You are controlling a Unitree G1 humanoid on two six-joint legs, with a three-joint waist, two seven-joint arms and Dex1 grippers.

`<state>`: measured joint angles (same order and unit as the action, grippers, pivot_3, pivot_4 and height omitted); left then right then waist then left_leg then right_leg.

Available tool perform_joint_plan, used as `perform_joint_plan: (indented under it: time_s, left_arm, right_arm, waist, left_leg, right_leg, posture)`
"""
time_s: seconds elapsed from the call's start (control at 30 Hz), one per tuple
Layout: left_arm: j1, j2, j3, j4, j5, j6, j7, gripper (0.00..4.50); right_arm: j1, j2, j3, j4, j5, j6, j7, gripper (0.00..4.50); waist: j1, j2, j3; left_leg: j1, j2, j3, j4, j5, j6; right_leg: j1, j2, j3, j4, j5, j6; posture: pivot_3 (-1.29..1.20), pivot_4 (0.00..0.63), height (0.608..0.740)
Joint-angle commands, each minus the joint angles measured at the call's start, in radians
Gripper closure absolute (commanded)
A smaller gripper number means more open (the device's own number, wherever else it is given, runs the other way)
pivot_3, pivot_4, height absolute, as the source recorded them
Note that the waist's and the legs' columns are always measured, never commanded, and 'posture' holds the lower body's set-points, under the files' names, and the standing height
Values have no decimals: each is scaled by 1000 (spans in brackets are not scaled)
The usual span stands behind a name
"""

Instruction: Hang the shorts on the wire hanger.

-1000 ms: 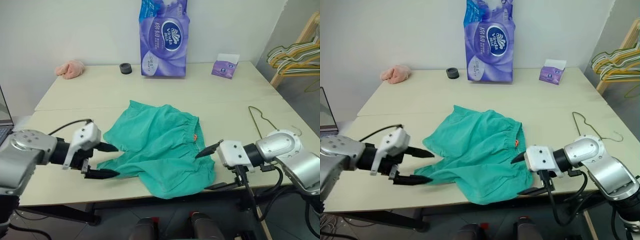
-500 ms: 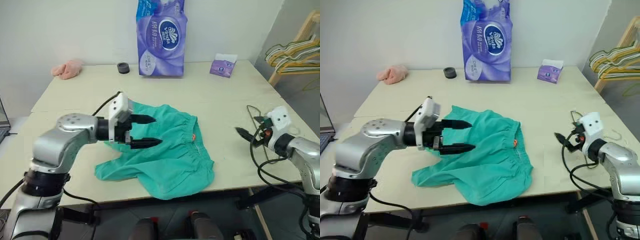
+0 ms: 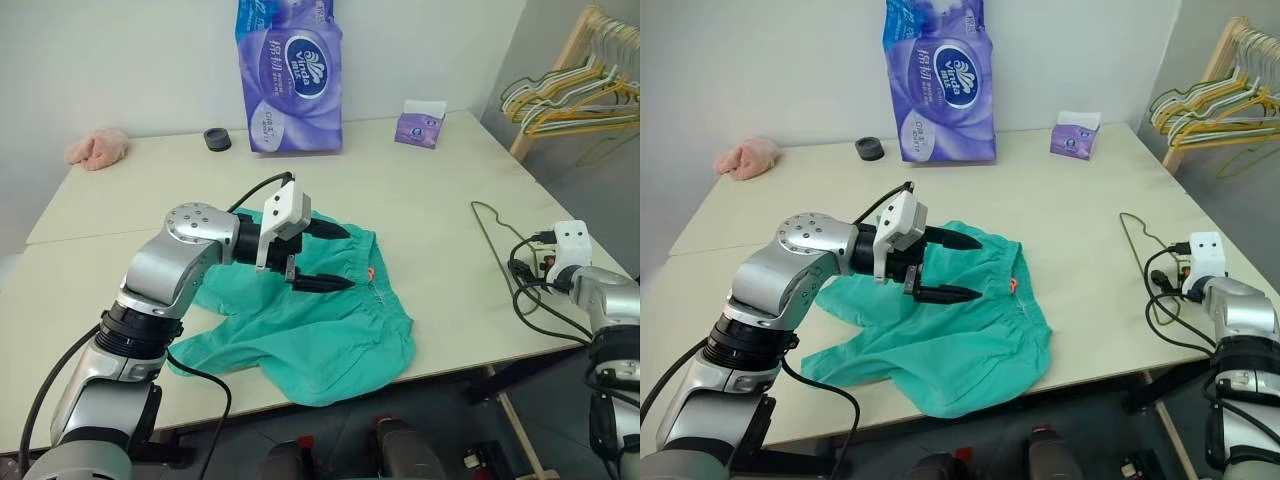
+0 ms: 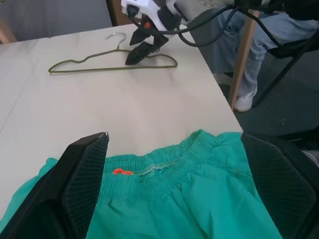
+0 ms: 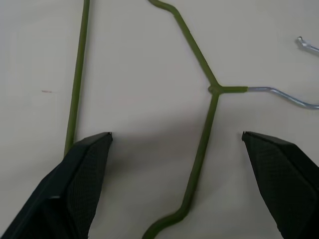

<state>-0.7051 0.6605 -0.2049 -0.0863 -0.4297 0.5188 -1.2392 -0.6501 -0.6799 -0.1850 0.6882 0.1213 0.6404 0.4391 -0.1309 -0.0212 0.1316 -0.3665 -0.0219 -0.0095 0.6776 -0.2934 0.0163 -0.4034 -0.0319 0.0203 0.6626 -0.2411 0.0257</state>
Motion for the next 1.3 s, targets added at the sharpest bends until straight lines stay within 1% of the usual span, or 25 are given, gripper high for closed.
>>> perform_joint_plan:
  time_s: [0.03,0.07,0.13,0.2,0.4,0.43,0.57,0.67,0.73,0.8,0.87,0.93,1.07,1.17,1.3]
  left_arm:
    - [-30,-8,7,-4,13,-29,-8,0]
    - [-29,-10,8,-4,14,-31,-7,0]
    - [-24,-11,9,-7,17,-35,-5,0]
    - [-17,-10,11,-12,19,-38,-5,0]
    - [1,3,31,-19,4,5,14,0]
    - [3,4,35,-10,10,9,27,0]
    - [12,10,58,34,44,-14,76,0]
    - [-1,10,91,121,88,-64,137,0]
    - [-10,23,114,177,104,-93,147,0]
    - [-27,36,150,236,102,-99,157,0]
    - [-47,44,180,286,97,-97,164,0]
    - [-69,48,204,330,93,-95,171,0]
    - [-103,49,226,377,73,-62,146,0]
    - [-120,55,232,412,56,-32,101,0]
    - [-117,77,199,411,45,21,2,0]
  right_arm:
    - [-48,-6,13,155,-23,10,-3,689]
    - [-65,-3,10,197,-20,18,-3,943]
    - [-89,1,5,256,-14,29,-3,1708]
    - [-100,4,4,293,-14,28,-9,2357]
    - [-93,5,35,321,-58,-72,-72,4381]
    - [-91,8,36,314,-60,-85,-82,4471]
    - [-82,13,48,264,-68,-136,-85,4471]
    - [-70,10,67,151,-68,-188,-42,4471]
    - [-42,6,86,-7,-61,-219,13,4471]
    - [-1,-6,118,-216,-66,-249,60,4471]
    - [31,-19,147,-372,-86,-281,84,4471]
    - [46,-27,174,-479,-111,-317,95,4471]
    - [34,-21,202,-597,-129,-380,122,4471]
    - [22,-29,238,-678,-121,-424,196,4471]
    - [-3,-34,297,-778,-163,-496,252,4471]
  waist:
    - [-6,-1,0]
    - [-7,-1,-1]
    - [-6,-2,-1]
    - [-4,-4,-2]
    - [-1,-6,-4]
    - [1,-6,-4]
    - [3,-6,-4]
    - [1,-6,-4]
    - [1,-4,-3]
    - [-7,-1,-1]
    - [-12,1,0]
    - [-12,1,1]
    - [-7,1,1]
    - [-3,1,1]
    - [-6,1,1]
  left_leg:
    - [0,0,0,0,0,0]
    - [0,0,0,0,0,0]
    - [0,0,0,0,0,0]
    - [1,0,-1,0,0,0]
    - [4,-1,-4,0,0,0]
    - [4,-1,-4,1,0,0]
    - [4,-2,-4,1,0,0]
    - [4,-2,-4,1,0,0]
    - [3,-2,-4,1,0,0]
    - [0,-2,-3,1,0,0]
    - [-4,-2,-1,1,0,0]
    - [-6,0,-2,1,0,0]
    - [-8,0,-6,1,0,0]
    - [-9,-1,-5,1,0,0]
    - [-11,-2,-5,2,0,0]
  right_leg:
    - [0,0,0,0,0,0]
    - [1,0,0,-1,0,1]
    - [2,0,0,-1,1,1]
    - [3,-1,-1,-2,1,1]
    - [9,-2,-4,-6,1,2]
    - [9,-2,-4,-6,1,3]
    - [10,-3,-3,-7,2,4]
    - [10,-4,-3,-7,2,4]
    - [9,-5,-3,-7,2,4]
    - [4,-6,-2,-5,2,4]
    - [-3,-6,0,-1,2,4]
    - [-6,-6,-2,1,3,4]
    - [-7,-6,-5,1,3,4]
    - [-7,-7,-5,0,3,4]
    - [-8,-8,-5,-1,3,4]
  posture:
    - [-161,113,740]
    - [-158,113,740]
    - [-155,113,740]
    - [-151,112,740]
    - [-150,108,740]
    - [-154,107,740]
    - [-157,104,740]
    - [-154,102,740]
    - [-155,102,740]
    - [-162,101,740]
    - [-163,101,740]
    - [-166,100,740]
    - [-168,98,740]
    - [-169,97,740]
    - [-176,98,740]
